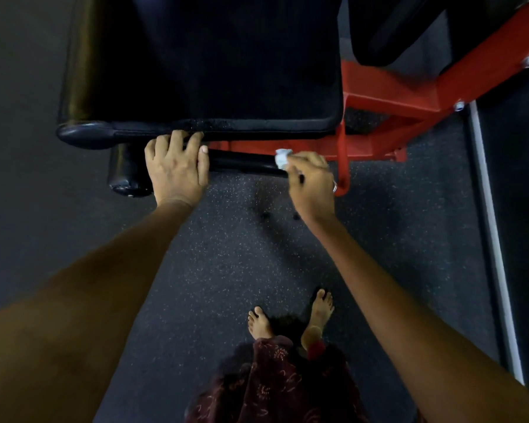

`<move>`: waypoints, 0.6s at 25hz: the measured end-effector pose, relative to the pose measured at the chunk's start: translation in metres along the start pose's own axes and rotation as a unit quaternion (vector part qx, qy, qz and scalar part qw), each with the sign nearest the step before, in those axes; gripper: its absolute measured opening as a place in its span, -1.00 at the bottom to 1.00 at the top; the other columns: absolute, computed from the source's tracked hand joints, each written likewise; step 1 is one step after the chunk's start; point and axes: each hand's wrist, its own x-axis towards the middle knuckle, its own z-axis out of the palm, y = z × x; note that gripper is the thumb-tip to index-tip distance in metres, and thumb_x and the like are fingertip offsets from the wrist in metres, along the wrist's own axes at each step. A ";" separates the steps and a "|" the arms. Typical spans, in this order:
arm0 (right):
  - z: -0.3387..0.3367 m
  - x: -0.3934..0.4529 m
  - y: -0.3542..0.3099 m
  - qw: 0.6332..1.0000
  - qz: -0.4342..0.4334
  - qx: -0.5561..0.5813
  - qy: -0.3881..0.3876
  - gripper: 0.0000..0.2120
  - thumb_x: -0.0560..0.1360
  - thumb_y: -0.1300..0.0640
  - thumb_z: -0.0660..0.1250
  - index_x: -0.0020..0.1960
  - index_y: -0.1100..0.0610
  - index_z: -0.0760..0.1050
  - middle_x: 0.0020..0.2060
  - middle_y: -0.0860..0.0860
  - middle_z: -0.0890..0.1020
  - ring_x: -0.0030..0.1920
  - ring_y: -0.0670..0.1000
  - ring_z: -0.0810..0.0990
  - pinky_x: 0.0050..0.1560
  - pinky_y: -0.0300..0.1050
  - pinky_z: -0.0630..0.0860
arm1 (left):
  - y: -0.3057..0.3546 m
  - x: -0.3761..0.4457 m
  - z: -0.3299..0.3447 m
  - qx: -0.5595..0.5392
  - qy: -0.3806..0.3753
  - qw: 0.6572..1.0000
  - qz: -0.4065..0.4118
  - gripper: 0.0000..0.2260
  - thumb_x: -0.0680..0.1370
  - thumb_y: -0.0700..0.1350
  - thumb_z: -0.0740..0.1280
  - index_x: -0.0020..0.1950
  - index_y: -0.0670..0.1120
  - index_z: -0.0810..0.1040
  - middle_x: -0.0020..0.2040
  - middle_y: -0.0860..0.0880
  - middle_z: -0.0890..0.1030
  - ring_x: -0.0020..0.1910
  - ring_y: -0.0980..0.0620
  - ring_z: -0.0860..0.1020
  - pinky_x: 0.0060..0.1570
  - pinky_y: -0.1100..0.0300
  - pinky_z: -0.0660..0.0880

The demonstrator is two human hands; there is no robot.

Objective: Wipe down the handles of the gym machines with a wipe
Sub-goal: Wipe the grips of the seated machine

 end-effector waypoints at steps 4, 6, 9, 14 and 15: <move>-0.004 0.003 0.011 0.980 0.199 0.016 0.017 -0.75 0.52 0.32 0.27 0.18 0.31 0.52 0.10 0.20 0.58 0.04 0.06 0.58 -0.08 -0.47 0.41 | 0.004 0.002 -0.010 0.001 -0.026 1.000 0.002 -0.66 0.64 -0.03 0.04 0.02 -0.17 0.55 -0.10 -0.15 0.55 -0.08 -0.21 0.45 0.10 -0.15 0.35; 0.000 0.006 -0.005 0.986 0.165 0.022 0.007 -0.75 0.51 0.34 0.27 0.18 0.30 0.53 0.08 0.16 0.58 -0.01 0.02 0.55 -0.13 -0.49 0.40 | 0.008 0.003 -0.017 -0.015 -0.080 0.996 -0.027 -0.64 0.65 -0.01 0.02 0.12 -0.16 0.54 0.00 -0.13 0.58 0.13 -0.22 0.44 0.30 -0.33 0.12; 0.001 0.000 -0.010 0.999 0.037 0.022 -0.031 -0.76 0.48 0.38 0.29 0.13 0.30 0.57 -0.04 0.14 0.58 -0.02 0.05 0.52 -0.03 -0.35 0.41 | 0.022 -0.005 -0.025 -0.047 -0.157 0.984 0.076 -0.47 0.63 0.18 -0.07 0.44 -0.12 0.32 0.31 -0.12 0.47 0.41 -0.16 0.28 0.36 -0.35 -0.17; -0.010 -0.004 0.037 0.974 0.224 0.022 0.021 -0.76 0.52 0.36 0.26 0.17 0.33 0.53 0.11 0.22 0.59 0.09 0.12 0.58 -0.08 -0.65 0.25 | 0.048 -0.019 -0.024 0.118 -0.246 0.953 0.131 -0.12 0.43 0.49 -0.23 0.55 -0.09 -0.09 0.48 -0.18 0.18 0.47 -0.25 0.09 0.39 -0.33 -0.18; -0.008 -0.004 0.039 0.969 0.246 0.024 0.028 -0.75 0.52 0.36 0.25 0.17 0.32 0.54 0.12 0.21 0.59 0.11 0.10 0.58 -0.06 -0.64 0.24 | 0.049 -0.020 -0.023 0.135 -0.245 0.951 0.130 -0.11 0.42 0.49 -0.25 0.54 -0.10 -0.14 0.49 -0.18 0.15 0.47 -0.26 0.07 0.39 -0.33 -0.17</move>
